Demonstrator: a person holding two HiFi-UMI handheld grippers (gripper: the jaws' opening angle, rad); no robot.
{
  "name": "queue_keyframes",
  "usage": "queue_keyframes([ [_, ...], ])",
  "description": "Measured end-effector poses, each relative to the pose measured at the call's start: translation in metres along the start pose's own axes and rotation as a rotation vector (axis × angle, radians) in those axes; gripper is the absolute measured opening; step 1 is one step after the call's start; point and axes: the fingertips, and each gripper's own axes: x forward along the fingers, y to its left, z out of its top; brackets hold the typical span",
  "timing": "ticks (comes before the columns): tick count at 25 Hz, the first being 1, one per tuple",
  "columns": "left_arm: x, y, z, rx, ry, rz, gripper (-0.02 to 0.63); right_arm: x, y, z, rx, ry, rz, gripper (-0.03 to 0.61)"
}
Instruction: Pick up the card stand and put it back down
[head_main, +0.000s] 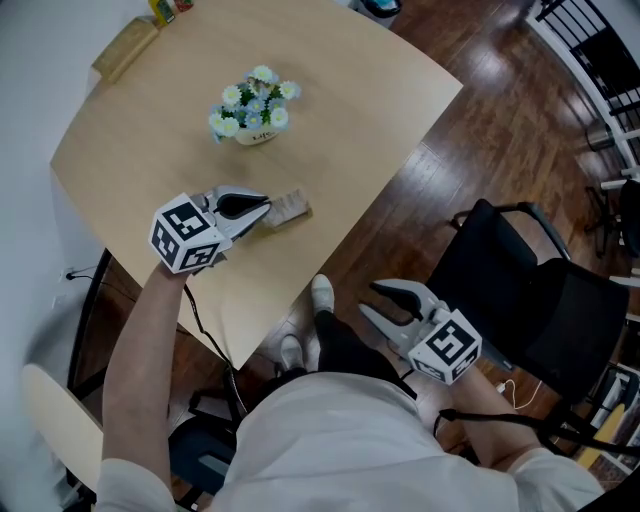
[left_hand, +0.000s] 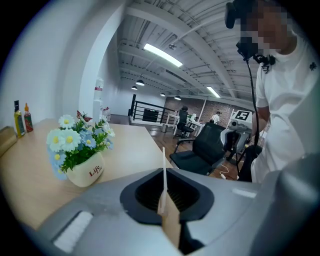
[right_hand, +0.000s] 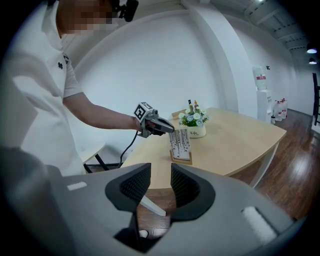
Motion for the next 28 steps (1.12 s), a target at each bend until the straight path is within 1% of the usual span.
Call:
queue_keyframes([
  [7,-0.012,-0.002,0.014,0.018,-0.027,-0.01,0.018,0.003,0.005,0.003,-0.009,-0.007,0.001,0.13],
  [14,-0.031,-0.003,0.025,0.022,-0.081,0.011,0.017,0.004,0.013,0.005,-0.02,-0.007,-0.004,0.13],
  [22,-0.067,-0.007,0.038,0.025,-0.154,0.066,0.017,0.005,0.03,0.01,-0.053,-0.011,-0.001,0.13],
  [28,-0.105,-0.02,0.032,0.013,-0.199,0.115,0.017,0.007,0.049,0.012,-0.084,-0.015,0.009,0.13],
])
